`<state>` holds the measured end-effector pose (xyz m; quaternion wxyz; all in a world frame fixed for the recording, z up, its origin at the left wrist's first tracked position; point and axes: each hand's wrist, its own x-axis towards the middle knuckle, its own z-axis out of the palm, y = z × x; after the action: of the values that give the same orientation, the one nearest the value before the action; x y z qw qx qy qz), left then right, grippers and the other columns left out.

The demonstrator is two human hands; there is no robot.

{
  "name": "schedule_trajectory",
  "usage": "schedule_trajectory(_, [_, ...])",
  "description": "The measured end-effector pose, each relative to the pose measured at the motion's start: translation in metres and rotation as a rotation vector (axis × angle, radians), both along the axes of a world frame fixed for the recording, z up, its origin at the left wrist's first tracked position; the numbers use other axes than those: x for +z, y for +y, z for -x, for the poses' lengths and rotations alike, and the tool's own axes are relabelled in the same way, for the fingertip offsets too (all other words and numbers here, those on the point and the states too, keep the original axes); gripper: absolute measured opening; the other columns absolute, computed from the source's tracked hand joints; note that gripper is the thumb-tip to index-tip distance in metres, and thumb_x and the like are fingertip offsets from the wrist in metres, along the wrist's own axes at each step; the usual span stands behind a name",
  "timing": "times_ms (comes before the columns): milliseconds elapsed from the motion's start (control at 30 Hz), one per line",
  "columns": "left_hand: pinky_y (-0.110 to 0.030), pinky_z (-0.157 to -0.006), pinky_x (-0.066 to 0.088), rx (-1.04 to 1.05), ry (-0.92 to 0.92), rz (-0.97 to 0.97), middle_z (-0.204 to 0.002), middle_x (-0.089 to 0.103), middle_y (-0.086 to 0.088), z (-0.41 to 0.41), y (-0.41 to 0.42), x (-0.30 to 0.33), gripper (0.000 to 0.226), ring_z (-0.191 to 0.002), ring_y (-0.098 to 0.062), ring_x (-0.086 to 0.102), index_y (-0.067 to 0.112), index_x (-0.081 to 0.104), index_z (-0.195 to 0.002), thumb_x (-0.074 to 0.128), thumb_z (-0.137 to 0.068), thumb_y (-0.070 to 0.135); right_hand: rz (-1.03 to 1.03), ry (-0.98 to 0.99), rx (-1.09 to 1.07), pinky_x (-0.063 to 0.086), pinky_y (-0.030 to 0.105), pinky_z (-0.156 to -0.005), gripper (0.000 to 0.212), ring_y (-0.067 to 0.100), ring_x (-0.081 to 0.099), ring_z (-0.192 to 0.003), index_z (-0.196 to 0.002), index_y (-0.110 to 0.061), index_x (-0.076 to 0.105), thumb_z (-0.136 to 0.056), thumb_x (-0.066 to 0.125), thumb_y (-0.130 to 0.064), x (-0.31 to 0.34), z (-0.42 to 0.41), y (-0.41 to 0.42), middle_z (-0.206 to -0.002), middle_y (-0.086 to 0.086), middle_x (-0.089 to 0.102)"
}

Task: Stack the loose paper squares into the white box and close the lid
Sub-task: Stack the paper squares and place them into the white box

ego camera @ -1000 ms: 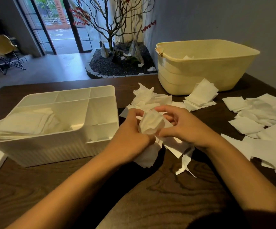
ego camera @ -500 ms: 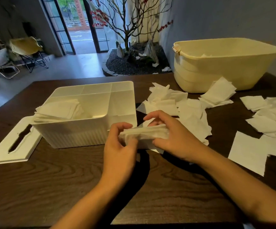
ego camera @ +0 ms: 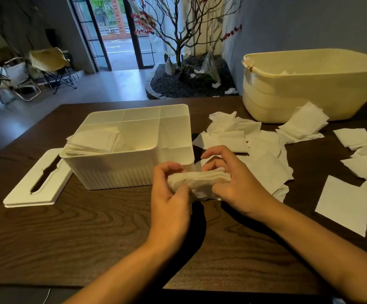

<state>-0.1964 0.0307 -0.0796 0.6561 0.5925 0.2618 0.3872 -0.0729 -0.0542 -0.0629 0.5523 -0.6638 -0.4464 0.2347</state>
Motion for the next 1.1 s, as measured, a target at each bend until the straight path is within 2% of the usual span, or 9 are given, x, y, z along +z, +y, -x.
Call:
schedule_trajectory(100, [-0.048, -0.071, 0.049, -0.065, 0.053, -0.008, -0.098, 0.066, -0.024, 0.000, -0.002, -0.002, 0.038, -0.082, -0.035, 0.062, 0.027, 0.061, -0.101, 0.056, -0.083, -0.006, 0.079, -0.118, -0.013, 0.048, 0.013, -0.070, 0.049, 0.001, 0.060, -0.087, -0.107, -0.031, 0.056, -0.078, 0.065, 0.007, -0.003, -0.003, 0.001, -0.099, -0.010, 0.061])
schedule_trajectory(200, [-0.045, -0.069, 0.052, -0.078, 0.121, -0.062, -0.090, 0.070, -0.016, 0.002, 0.001, 0.005, 0.034, -0.077, -0.033, 0.064, 0.022, 0.063, -0.098, 0.061, -0.086, -0.009, 0.030, -0.058, -0.031, 0.048, 0.010, -0.072, 0.043, -0.005, 0.061, -0.086, -0.104, -0.027, 0.061, -0.078, 0.070, 0.007, 0.004, -0.007, 0.000, -0.098, -0.010, 0.065])
schedule_trajectory(300, [-0.043, -0.068, 0.053, -0.116, 0.194, -0.124, -0.088, 0.071, -0.012, 0.010, 0.010, 0.018, 0.026, -0.084, -0.037, 0.067, 0.019, 0.064, -0.094, 0.065, -0.085, -0.005, -0.016, 0.013, -0.071, 0.053, 0.015, -0.077, 0.035, 0.002, 0.066, -0.087, -0.103, -0.017, 0.068, -0.079, 0.071, 0.009, 0.011, -0.016, -0.001, -0.095, -0.002, 0.072])
schedule_trajectory(467, [-0.027, -0.070, 0.059, -0.177, 0.408, -0.350, -0.095, 0.069, 0.012, 0.029, 0.032, 0.061, 0.027, -0.089, -0.008, 0.068, 0.030, 0.060, -0.103, 0.068, -0.086, 0.011, -0.092, 0.118, -0.079, 0.057, 0.021, -0.065, 0.026, 0.013, 0.067, -0.073, -0.097, -0.015, 0.073, -0.083, 0.071, 0.006, 0.040, -0.011, 0.011, -0.086, 0.005, 0.074])
schedule_trajectory(533, [-0.022, -0.064, 0.054, -0.171, 0.455, -0.408, -0.099, 0.070, 0.010, 0.032, 0.047, 0.080, 0.026, -0.090, -0.008, 0.068, 0.034, 0.060, -0.107, 0.069, -0.088, 0.019, -0.141, 0.128, -0.060, 0.056, 0.023, -0.061, 0.024, 0.014, 0.065, -0.069, -0.097, -0.014, 0.073, -0.082, 0.072, 0.005, 0.057, -0.003, 0.023, -0.083, 0.011, 0.073])
schedule_trajectory(667, [-0.032, -0.072, 0.053, -0.108, 0.449, -0.498, -0.094, 0.074, 0.004, 0.038, 0.076, 0.121, 0.020, -0.088, -0.015, 0.070, 0.028, 0.068, -0.101, 0.067, -0.088, 0.013, -0.218, 0.095, -0.046, 0.055, 0.026, -0.054, 0.019, 0.018, 0.063, -0.066, -0.094, -0.013, 0.072, -0.083, 0.073, 0.002, 0.095, 0.011, 0.059, -0.081, 0.008, 0.071])
schedule_trajectory(833, [-0.030, -0.064, 0.043, -0.086, 0.629, -0.552, -0.078, 0.065, -0.004, 0.035, 0.110, 0.156, 0.002, -0.072, -0.019, 0.057, 0.014, 0.069, -0.087, 0.067, -0.089, 0.015, -0.066, -0.001, -0.015, 0.041, 0.023, -0.042, 0.018, 0.014, 0.054, -0.046, -0.105, -0.011, 0.074, -0.088, 0.072, -0.008, 0.123, 0.015, 0.106, -0.081, 0.005, 0.070])
schedule_trajectory(967, [-0.043, -0.088, 0.058, -0.160, 0.721, -0.339, -0.104, 0.071, -0.019, 0.024, 0.144, 0.159, 0.022, -0.097, -0.033, 0.067, 0.001, 0.070, -0.109, 0.066, -0.088, 0.006, 0.015, -0.057, -0.066, 0.044, 0.026, -0.046, 0.021, 0.013, 0.056, -0.050, -0.109, -0.017, 0.071, -0.089, 0.071, -0.012, 0.122, 0.013, 0.137, -0.091, 0.008, 0.070])
schedule_trajectory(1100, [-0.033, -0.077, 0.057, -0.145, 0.763, -0.180, -0.110, 0.069, -0.015, 0.009, 0.162, 0.145, 0.031, -0.102, -0.028, 0.065, 0.005, 0.066, -0.115, 0.075, -0.085, 0.007, 0.089, -0.247, -0.239, 0.054, 0.037, -0.075, 0.031, 0.021, 0.063, -0.091, -0.121, -0.029, 0.062, -0.091, 0.065, -0.023, 0.093, 0.009, 0.141, -0.111, 0.000, 0.063])
